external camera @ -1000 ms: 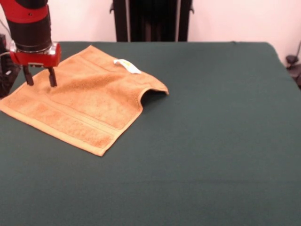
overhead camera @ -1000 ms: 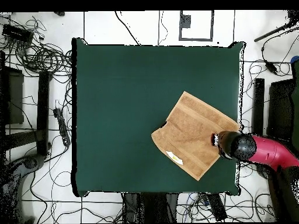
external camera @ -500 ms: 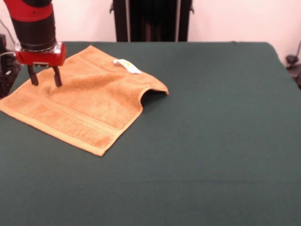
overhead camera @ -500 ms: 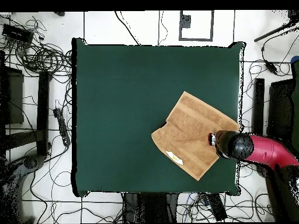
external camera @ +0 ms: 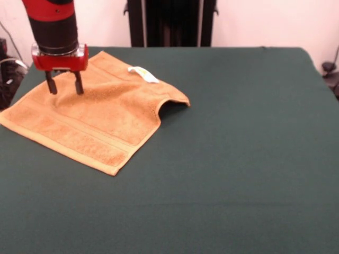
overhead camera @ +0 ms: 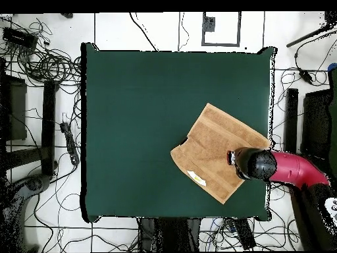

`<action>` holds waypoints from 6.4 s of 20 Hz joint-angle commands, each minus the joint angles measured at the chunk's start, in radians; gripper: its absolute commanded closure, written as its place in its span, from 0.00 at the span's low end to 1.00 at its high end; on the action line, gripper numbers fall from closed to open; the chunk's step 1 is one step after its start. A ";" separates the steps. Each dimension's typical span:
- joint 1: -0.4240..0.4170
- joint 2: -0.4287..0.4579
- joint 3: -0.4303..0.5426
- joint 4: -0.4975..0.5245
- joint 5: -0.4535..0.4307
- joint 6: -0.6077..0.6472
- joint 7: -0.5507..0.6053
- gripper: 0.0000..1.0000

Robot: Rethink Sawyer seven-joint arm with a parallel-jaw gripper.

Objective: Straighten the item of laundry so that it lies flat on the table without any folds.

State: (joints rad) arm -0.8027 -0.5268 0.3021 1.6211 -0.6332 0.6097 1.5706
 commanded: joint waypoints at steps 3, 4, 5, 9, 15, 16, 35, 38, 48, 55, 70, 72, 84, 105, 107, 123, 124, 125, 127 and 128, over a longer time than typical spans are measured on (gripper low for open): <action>0.083 0.050 0.062 0.050 0.019 0.079 -0.037 0.00; 0.086 0.057 0.059 0.045 0.018 0.076 -0.032 0.00; 0.088 0.061 0.059 0.044 0.018 0.069 -0.029 0.00; 0.093 0.067 0.066 0.049 0.025 0.042 -0.010 0.00; 0.094 0.091 0.061 0.077 0.018 -0.067 0.054 0.00; 0.091 0.105 0.060 0.077 0.015 -0.089 0.063 0.00; 0.063 0.186 0.033 0.053 -0.026 -0.190 0.044 0.00; 0.054 0.147 0.047 0.083 -0.005 -0.166 0.039 0.00; 0.058 0.082 0.060 0.118 0.031 -0.130 0.049 0.00; 0.079 0.029 0.057 0.136 0.054 -0.094 0.063 0.00; 0.093 0.050 0.031 0.177 0.043 -0.154 0.108 0.00; 0.093 0.064 0.025 0.176 0.036 -0.167 0.113 0.00; 0.141 0.128 -0.047 0.162 0.006 -0.249 0.165 0.00; 0.136 0.138 -0.033 0.159 0.107 -0.207 0.104 0.00; 0.129 0.129 -0.026 0.165 0.117 -0.199 0.096 0.00; 0.140 0.054 -0.005 0.212 0.195 -0.173 0.095 0.00; 0.140 0.052 -0.005 0.213 0.199 -0.171 0.094 0.00; 0.145 0.052 -0.006 0.212 0.204 -0.171 0.098 0.00; 0.149 0.063 -0.009 0.203 0.208 -0.172 0.097 0.00; 0.148 0.066 -0.010 0.201 0.208 -0.173 0.095 0.00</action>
State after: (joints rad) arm -0.7083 -0.4999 0.2020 1.7558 -0.4866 0.3673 1.5706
